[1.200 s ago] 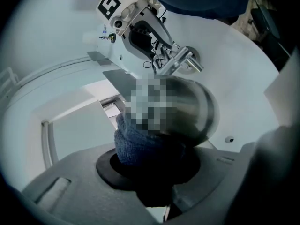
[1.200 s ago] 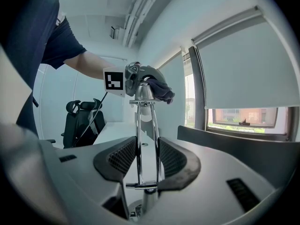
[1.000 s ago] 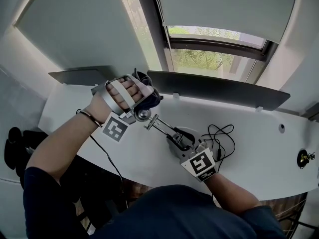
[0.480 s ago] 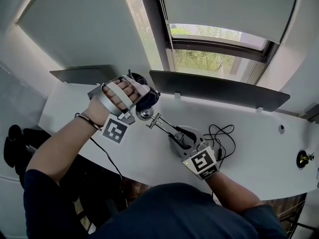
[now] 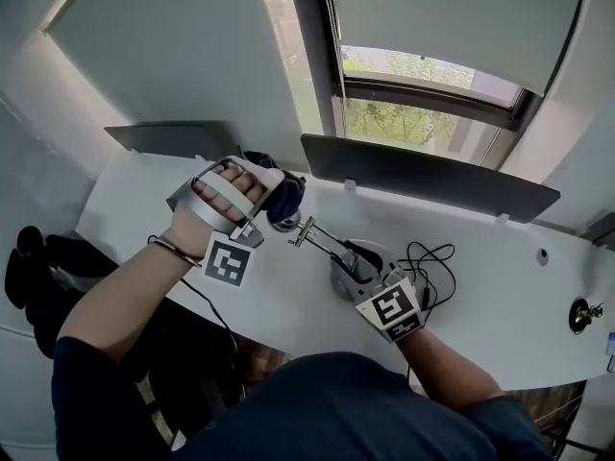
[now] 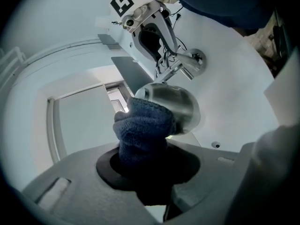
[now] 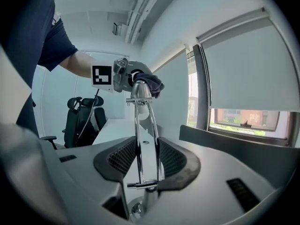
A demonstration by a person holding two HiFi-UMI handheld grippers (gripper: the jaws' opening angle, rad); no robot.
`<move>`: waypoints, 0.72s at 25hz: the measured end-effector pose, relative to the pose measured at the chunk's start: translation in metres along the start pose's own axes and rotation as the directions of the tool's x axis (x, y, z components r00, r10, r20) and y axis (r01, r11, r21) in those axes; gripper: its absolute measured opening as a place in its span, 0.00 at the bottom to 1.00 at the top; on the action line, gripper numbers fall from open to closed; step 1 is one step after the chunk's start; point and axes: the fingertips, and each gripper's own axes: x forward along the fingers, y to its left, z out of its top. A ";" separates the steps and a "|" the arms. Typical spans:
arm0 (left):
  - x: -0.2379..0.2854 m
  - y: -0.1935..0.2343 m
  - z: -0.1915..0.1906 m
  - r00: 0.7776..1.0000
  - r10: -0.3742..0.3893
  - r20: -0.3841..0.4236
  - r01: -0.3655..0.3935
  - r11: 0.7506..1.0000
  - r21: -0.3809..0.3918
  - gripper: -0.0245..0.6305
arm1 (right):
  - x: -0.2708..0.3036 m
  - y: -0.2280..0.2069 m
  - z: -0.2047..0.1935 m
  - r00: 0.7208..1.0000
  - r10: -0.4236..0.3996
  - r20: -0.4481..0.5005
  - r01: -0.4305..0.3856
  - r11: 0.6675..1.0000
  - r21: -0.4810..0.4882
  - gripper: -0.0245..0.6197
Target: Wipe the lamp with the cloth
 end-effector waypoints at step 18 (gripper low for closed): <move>-0.045 -0.029 0.009 0.992 -0.087 -0.096 0.057 0.957 -0.283 0.24 | 0.000 -0.005 -0.002 0.999 -0.029 -0.019 0.029 0.999 0.015 0.28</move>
